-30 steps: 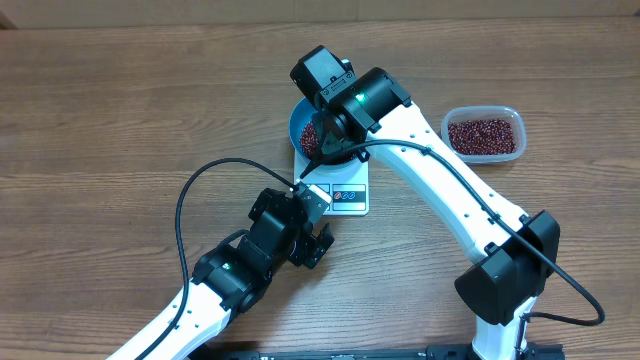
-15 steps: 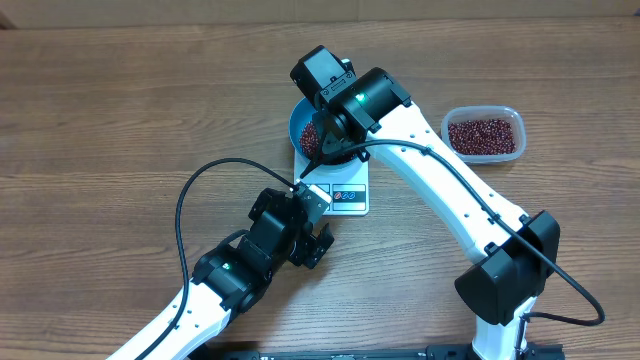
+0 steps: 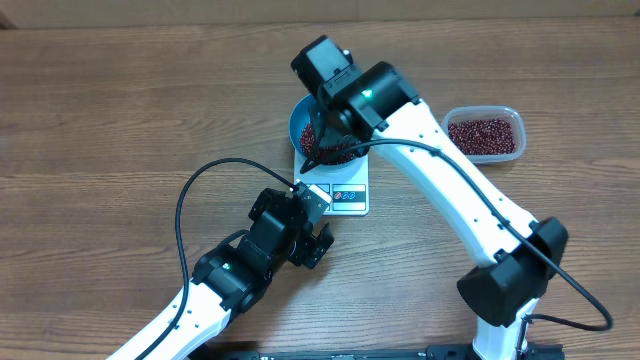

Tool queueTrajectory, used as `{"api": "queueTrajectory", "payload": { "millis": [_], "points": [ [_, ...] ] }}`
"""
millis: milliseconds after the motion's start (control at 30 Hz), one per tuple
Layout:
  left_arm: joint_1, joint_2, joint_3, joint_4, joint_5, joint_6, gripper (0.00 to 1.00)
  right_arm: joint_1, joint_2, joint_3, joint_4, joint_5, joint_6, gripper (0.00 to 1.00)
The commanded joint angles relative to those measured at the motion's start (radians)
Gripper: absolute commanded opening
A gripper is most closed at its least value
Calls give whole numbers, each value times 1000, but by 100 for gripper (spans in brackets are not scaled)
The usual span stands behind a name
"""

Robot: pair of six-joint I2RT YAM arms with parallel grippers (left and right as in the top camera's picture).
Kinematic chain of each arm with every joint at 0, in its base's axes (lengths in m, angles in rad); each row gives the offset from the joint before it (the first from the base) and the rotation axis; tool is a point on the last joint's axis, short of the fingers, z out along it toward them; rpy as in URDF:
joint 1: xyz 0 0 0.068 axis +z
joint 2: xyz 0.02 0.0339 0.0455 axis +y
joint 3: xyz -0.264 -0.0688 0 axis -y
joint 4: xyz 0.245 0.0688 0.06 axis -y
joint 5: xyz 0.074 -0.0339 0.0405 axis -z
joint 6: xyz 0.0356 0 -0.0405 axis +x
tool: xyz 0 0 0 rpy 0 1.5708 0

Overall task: Scoop item into bowl and weigh 150g on scale
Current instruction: 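Lift the empty blue scoop out and move it right over the bean tub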

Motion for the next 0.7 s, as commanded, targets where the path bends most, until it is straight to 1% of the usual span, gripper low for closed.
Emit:
{"api": "queueTrajectory", "payload": {
  "millis": [0,133,300,533,667],
  "points": [
    [4,-10,-7,0,0,11,100,-47,-88,80,-11,12,28,4],
    [4,-10,-7,1,0,11,100,-113,-101,90,-43,127,76,4],
    [4,-10,-7,1,0,11,100,-221,-101,90,-136,245,127,4],
    [4,-10,-7,0,0,11,100,-371,-97,84,-198,231,128,4],
    [4,-10,-7,1,1,11,100,-431,-97,28,-195,229,128,4]
  ]
}}
